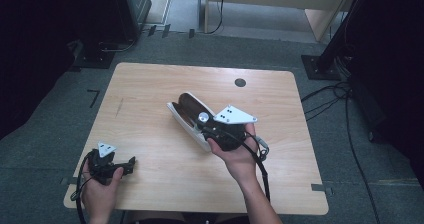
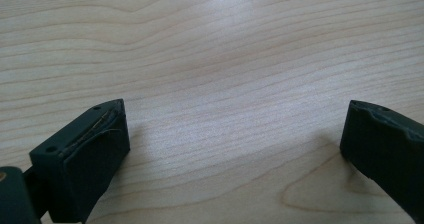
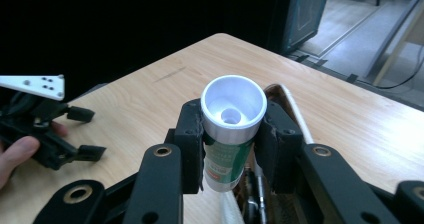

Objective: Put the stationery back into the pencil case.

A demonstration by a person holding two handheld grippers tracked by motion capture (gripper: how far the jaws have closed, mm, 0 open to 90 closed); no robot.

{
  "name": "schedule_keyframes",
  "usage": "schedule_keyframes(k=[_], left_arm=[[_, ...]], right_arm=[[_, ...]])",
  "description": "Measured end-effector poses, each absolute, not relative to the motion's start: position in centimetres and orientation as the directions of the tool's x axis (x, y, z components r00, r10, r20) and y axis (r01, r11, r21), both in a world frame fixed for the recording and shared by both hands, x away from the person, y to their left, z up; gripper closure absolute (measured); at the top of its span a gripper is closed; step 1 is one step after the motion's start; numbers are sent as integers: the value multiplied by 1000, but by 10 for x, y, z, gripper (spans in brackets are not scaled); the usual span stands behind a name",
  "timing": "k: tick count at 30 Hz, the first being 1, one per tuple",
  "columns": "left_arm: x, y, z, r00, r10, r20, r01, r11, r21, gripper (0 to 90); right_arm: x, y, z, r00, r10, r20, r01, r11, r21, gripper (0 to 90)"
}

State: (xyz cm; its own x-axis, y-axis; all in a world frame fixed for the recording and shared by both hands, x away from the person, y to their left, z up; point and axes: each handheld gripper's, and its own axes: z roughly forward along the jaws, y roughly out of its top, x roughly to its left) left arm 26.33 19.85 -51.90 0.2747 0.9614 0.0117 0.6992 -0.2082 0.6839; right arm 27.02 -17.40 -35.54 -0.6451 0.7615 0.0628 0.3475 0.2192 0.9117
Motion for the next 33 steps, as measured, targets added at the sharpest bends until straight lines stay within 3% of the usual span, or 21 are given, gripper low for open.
schedule_keyframes(k=[19, 33], left_arm=[[263, 198, -519, 274, 962, 11, 699, -207, 685, 0], [263, 198, -519, 272, 962, 9, 699, -205, 686, 0]], right_arm=[[303, -184, -406, -560, 827, 46, 437, 247, 865, 660], [311, -177, -423, -569, 821, 44, 467, 279, 839, 659]])
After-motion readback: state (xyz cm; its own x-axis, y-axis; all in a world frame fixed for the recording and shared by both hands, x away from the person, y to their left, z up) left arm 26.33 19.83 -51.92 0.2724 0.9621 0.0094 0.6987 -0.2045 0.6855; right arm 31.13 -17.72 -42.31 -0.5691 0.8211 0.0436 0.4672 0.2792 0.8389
